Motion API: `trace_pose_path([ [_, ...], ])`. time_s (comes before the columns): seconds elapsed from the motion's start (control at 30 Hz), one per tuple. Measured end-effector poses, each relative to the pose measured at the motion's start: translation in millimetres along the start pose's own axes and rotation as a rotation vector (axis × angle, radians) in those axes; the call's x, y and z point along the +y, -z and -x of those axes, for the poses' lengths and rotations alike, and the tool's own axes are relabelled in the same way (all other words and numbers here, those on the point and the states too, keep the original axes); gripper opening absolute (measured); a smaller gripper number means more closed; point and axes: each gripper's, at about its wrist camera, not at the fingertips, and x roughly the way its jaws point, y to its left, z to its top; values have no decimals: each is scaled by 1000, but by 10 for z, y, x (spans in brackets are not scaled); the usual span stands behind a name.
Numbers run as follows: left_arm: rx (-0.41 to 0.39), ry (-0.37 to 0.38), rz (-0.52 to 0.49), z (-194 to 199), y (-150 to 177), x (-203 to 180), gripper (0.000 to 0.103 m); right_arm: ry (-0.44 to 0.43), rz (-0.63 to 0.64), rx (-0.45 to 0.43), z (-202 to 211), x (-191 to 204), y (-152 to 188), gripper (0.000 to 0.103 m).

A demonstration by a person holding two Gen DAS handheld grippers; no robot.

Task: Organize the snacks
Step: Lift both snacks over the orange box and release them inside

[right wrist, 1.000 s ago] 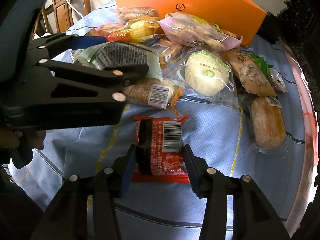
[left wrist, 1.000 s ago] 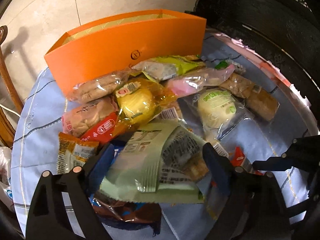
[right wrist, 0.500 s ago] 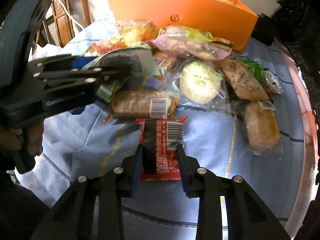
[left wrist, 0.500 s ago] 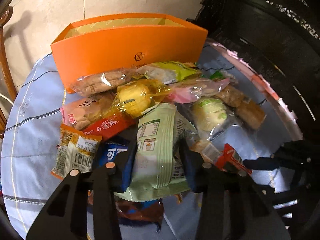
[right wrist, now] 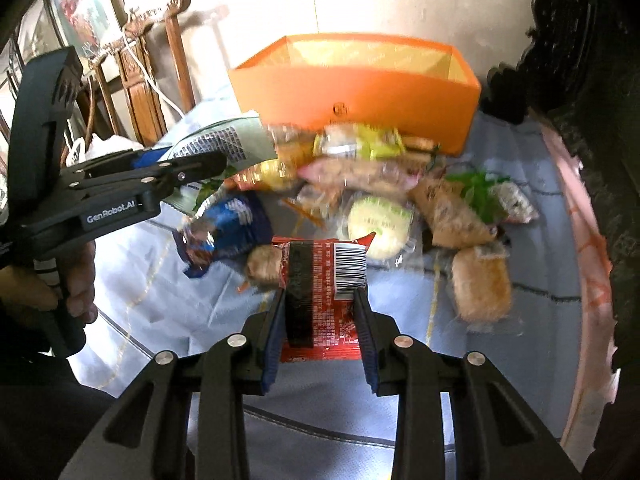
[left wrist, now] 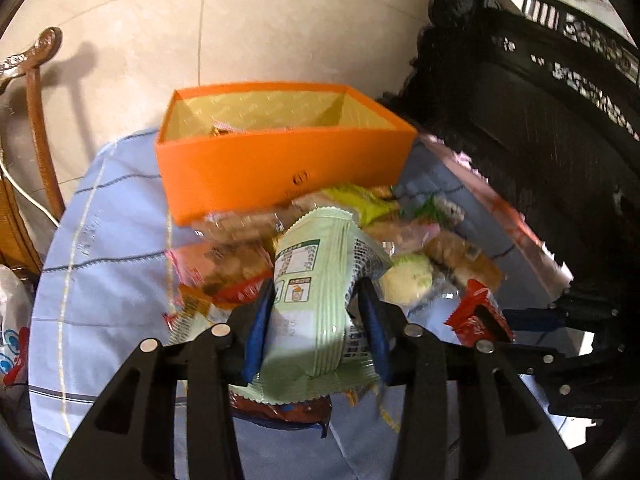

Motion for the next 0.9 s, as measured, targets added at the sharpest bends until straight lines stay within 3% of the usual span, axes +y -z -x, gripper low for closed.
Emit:
trace_pose_path([
  [0.3, -80, -44, 20, 383, -427, 28, 41, 6, -19, -152, 536, -60, -471, 33],
  [0.6, -127, -198, 18, 581, -1229, 43, 41, 52, 2, -337, 1075, -149, -1402, 33],
  [0.9, -187, -259, 15, 671, -1917, 12, 41, 72, -12, -420, 1255, -309, -2040, 33],
])
